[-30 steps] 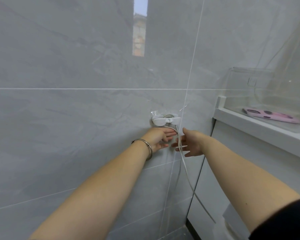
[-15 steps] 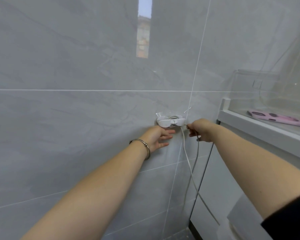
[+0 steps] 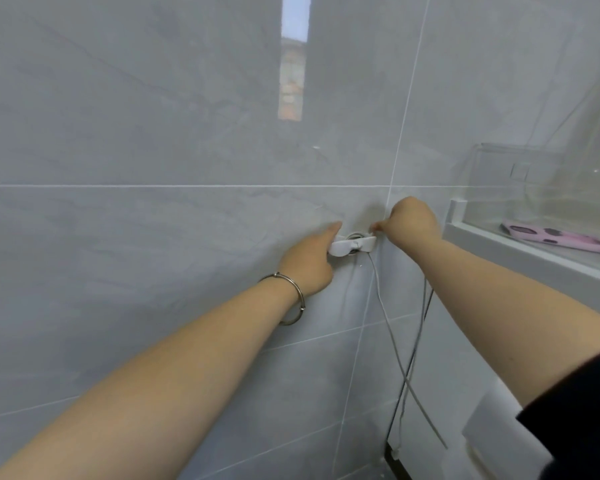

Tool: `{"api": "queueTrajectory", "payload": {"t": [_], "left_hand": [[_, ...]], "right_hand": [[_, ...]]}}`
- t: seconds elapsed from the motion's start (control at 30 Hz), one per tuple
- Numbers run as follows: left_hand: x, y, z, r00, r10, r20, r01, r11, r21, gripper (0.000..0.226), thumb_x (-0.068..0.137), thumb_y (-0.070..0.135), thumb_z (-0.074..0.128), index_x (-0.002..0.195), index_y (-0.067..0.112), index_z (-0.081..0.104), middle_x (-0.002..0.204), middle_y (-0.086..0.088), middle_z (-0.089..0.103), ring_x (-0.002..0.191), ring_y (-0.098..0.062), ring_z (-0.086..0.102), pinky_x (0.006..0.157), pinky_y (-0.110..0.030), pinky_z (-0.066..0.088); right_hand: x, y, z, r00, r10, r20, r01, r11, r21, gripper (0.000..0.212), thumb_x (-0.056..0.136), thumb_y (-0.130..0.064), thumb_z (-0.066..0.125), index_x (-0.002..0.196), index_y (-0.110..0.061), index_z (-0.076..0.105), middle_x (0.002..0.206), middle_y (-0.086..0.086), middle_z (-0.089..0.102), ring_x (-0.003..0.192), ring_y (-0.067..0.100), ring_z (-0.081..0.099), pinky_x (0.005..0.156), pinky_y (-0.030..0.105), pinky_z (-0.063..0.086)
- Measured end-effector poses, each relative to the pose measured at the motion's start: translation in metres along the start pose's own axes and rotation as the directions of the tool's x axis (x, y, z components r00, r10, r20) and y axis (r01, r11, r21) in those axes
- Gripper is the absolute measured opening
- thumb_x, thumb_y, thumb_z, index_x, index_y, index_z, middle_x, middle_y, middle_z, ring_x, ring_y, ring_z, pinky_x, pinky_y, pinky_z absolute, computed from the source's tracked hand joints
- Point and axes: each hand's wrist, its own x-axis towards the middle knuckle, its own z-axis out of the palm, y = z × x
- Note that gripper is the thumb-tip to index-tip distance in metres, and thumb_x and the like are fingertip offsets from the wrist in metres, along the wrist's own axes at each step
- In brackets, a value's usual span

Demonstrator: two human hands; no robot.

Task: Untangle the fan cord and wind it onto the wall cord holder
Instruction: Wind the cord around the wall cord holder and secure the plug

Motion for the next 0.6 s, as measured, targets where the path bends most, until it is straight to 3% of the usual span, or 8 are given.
{"api": "queueTrajectory", "payload": {"t": [0.13, 0.27, 0.37, 0.5, 0.6], "left_hand": [[0.000, 0.007, 0.005, 0.999, 0.040, 0.035, -0.047, 0.968, 0.247, 0.078, 0.083, 0.003, 0.043, 0.148, 0.033, 0.011, 0.135, -0.014, 0.043, 0.113, -0.034, 0.053, 0.086, -0.039, 0.048], [0.000, 0.008, 0.006, 0.997, 0.078, 0.001, -0.071, 0.905, 0.420, 0.072, 0.088, 0.010, 0.040, 0.147, 0.037, 0.011, 0.130, -0.015, 0.049, 0.108, -0.036, 0.056, 0.079, -0.037, 0.047], [0.001, 0.006, 0.002, 0.996, 0.089, -0.011, -0.071, 0.855, 0.513, 0.067, 0.090, 0.012, 0.038, 0.147, 0.038, 0.013, 0.115, -0.012, 0.061, 0.099, -0.034, 0.060, 0.070, -0.032, 0.040], [0.002, 0.006, -0.003, 0.998, 0.068, 0.011, -0.063, 0.830, 0.555, 0.064, 0.091, 0.016, 0.041, 0.146, 0.038, 0.018, 0.115, -0.012, 0.061, 0.100, -0.031, 0.060, 0.069, -0.030, 0.036], [0.004, 0.010, -0.005, 0.999, 0.044, 0.026, -0.051, 0.887, 0.459, 0.055, 0.089, 0.021, 0.045, 0.140, 0.036, 0.032, 0.113, -0.010, 0.062, 0.100, -0.032, 0.060, 0.070, -0.030, 0.041]], "right_hand": [[0.001, -0.010, -0.008, 1.000, -0.023, 0.006, 0.023, 0.996, 0.092, 0.049, 0.075, -0.030, 0.075, 0.051, -0.009, 0.038, 0.051, 0.004, 0.037, 0.051, 0.022, 0.042, 0.043, 0.026, 0.025], [0.003, -0.021, -0.019, 0.995, 0.038, 0.088, -0.067, 0.933, 0.354, 0.032, 0.078, -0.024, 0.071, 0.058, -0.007, 0.054, 0.056, 0.006, 0.046, 0.046, 0.018, 0.039, 0.046, 0.025, 0.032], [0.001, -0.023, -0.024, 0.973, 0.072, 0.220, -0.184, 0.818, 0.545, 0.026, 0.081, -0.016, 0.066, 0.059, -0.005, 0.056, 0.060, 0.006, 0.045, 0.048, 0.015, 0.029, 0.044, 0.023, 0.027], [-0.004, -0.030, -0.034, 0.933, 0.009, 0.360, -0.251, 0.734, 0.632, 0.028, 0.090, -0.019, 0.055, 0.064, -0.007, 0.058, 0.055, 0.002, 0.037, 0.047, 0.013, 0.029, 0.044, 0.021, 0.028], [-0.006, -0.037, -0.040, 0.886, -0.041, 0.463, -0.321, 0.666, 0.673, 0.026, 0.091, -0.015, 0.045, 0.070, -0.007, 0.058, 0.058, 0.001, 0.042, 0.051, 0.014, 0.039, 0.052, 0.024, 0.037]]}}
